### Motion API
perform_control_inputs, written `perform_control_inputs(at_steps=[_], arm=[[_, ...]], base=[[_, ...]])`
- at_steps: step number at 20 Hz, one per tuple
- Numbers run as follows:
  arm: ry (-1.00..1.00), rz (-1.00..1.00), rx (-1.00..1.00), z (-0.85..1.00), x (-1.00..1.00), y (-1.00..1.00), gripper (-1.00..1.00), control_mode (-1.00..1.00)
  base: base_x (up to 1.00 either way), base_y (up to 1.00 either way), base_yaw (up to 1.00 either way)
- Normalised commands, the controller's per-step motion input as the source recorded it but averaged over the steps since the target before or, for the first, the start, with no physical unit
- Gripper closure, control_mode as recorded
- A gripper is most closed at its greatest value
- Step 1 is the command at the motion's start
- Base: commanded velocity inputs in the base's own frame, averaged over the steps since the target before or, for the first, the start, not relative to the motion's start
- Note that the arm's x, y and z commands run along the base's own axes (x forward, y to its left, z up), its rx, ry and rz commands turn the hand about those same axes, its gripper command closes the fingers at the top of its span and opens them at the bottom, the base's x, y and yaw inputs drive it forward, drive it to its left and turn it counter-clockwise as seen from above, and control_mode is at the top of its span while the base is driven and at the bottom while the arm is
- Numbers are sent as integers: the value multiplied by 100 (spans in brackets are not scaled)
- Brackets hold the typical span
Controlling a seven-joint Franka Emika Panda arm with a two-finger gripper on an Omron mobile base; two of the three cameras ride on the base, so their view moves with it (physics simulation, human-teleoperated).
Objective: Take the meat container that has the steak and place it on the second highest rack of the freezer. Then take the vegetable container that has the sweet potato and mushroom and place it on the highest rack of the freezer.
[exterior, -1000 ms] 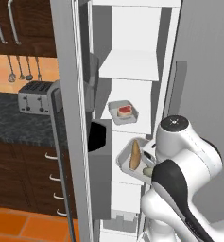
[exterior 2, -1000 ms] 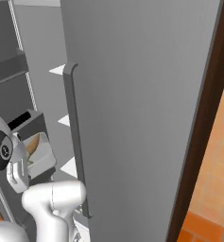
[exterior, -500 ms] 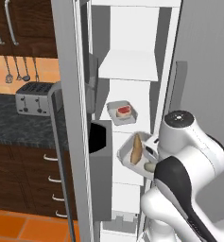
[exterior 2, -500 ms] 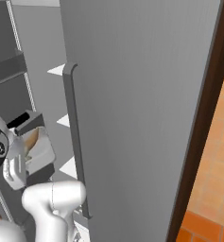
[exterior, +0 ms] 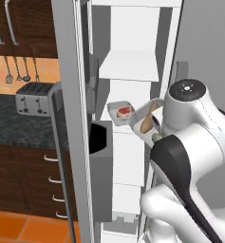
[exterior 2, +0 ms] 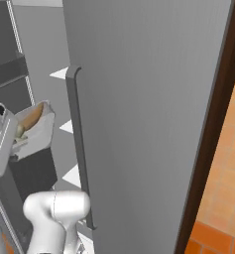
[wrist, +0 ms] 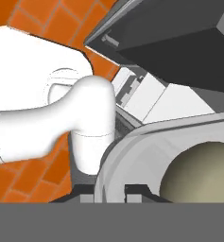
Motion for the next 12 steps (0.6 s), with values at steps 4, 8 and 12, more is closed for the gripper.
perform_control_inputs(at_steps=[4,8,12], arm=[[-29,-24,4,97,3,2,100,-100],[4,-11,1,83,-1,-19,100,-100],[-18,-5,38,5,4,-4,100,-100]], base=[[0,0,0],[0,0,0],[0,0,0]])
